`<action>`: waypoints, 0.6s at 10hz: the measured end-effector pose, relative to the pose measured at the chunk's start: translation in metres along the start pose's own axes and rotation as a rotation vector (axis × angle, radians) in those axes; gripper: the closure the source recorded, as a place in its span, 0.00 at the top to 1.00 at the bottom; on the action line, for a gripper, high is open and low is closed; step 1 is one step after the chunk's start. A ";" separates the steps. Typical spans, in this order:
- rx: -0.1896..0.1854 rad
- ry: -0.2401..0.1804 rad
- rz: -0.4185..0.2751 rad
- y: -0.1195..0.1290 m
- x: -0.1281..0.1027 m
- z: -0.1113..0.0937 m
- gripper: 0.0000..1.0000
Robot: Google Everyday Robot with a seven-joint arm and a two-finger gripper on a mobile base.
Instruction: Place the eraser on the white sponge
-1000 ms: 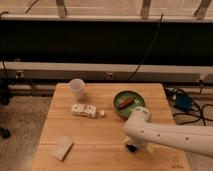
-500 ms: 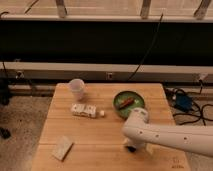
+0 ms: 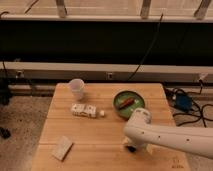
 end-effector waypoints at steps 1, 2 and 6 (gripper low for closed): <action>0.017 -0.007 -0.002 0.000 0.001 -0.001 0.80; 0.031 -0.018 -0.002 0.000 0.003 -0.001 0.80; 0.053 -0.068 0.004 -0.005 0.013 0.020 0.80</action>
